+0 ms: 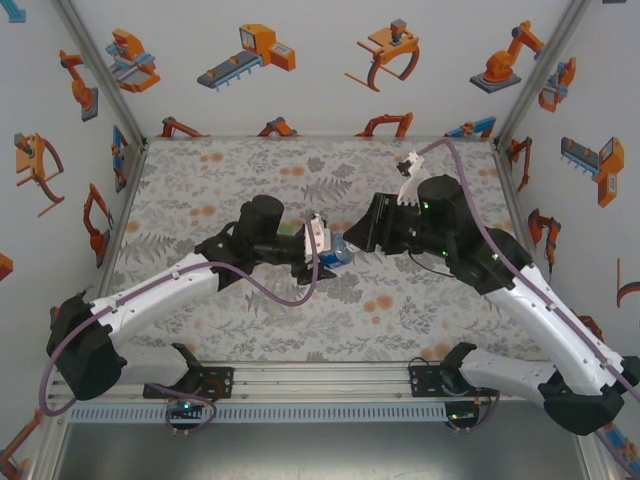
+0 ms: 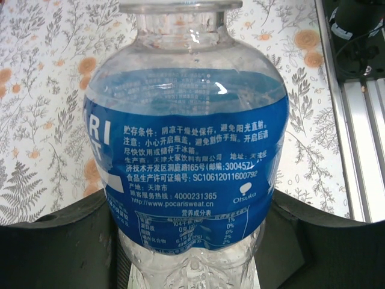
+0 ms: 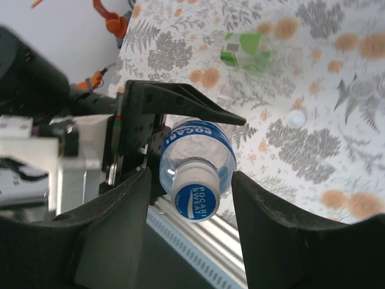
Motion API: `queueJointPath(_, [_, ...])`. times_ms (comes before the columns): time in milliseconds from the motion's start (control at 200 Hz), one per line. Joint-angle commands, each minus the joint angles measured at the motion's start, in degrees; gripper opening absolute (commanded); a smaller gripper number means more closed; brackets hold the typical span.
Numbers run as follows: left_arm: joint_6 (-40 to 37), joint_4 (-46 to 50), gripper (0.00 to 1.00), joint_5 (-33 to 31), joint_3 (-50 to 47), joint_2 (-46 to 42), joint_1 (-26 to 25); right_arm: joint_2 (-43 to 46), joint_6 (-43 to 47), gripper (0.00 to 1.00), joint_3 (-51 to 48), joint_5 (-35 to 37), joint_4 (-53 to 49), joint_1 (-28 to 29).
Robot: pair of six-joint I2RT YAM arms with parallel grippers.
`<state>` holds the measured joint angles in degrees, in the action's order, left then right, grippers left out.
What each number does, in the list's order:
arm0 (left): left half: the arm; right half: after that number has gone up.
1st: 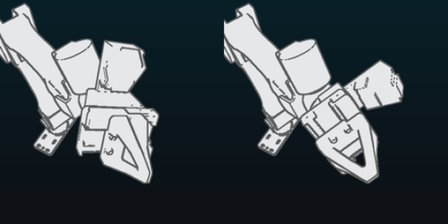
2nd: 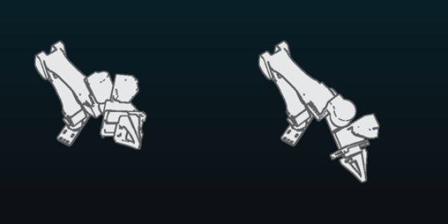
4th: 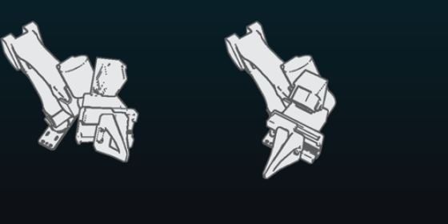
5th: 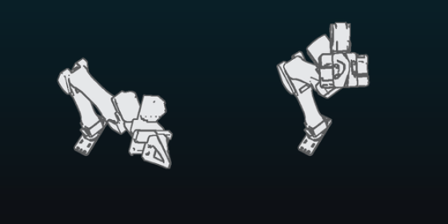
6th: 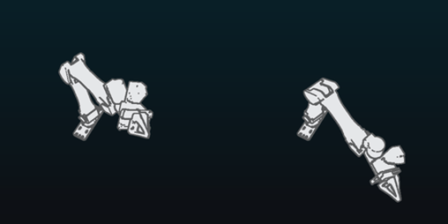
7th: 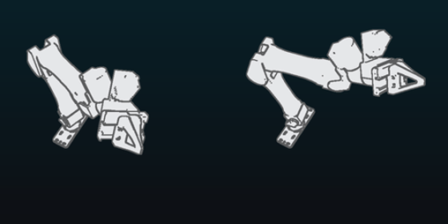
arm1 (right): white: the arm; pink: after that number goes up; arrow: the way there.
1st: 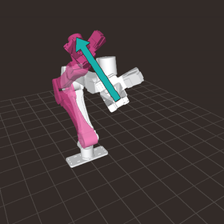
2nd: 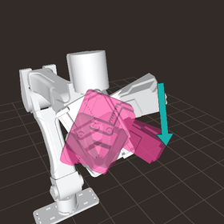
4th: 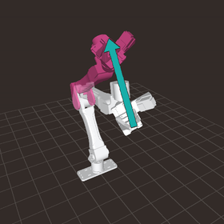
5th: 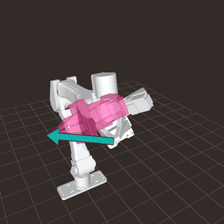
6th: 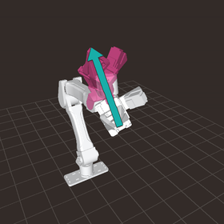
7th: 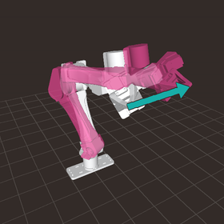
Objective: Screw on the bottle caps
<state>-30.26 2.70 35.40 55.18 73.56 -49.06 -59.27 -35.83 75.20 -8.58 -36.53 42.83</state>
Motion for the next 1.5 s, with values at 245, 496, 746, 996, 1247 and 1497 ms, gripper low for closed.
queueJointPath(245, [-0.41,4.71,0.0,6.18,1.95,-3.56,-0.25,1.24,47.99,0.56,6.78,-21.4,-2.92,0.15])
queueJointPath(496, [-1.73,11.41,0.0,10.84,4.29,-3.5,-0.67,2.32,66.33,0.54,4.85,-34.2,-5.73,0.14])
queueJointPath(746, [-1.82,11.59,0.0,11.11,3.61,-4.36,-0.86,2.28,67.21,0.48,2.87,-35.22,-5.66,0.15])
queueJointPath(996, [-2.4,11.67,0.0,12.06,3.71,-4.41,-0.89,1.92,67.04,0.46,3.17,-33.55,-7.43,0.18])
queueJointPath(1247, [-2.55,11.75,0.0,12.77,3.77,-4.38,-0.95,1.52,66.86,0.46,3.2,-30.63,-8.07,0.22])
queueJointPath(1497, [-2.63,11.9,0.0,12.91,3.71,-4.25,-1.04,0.91,66.35,0.44,3.04,-30.05,-7.46,0.22])
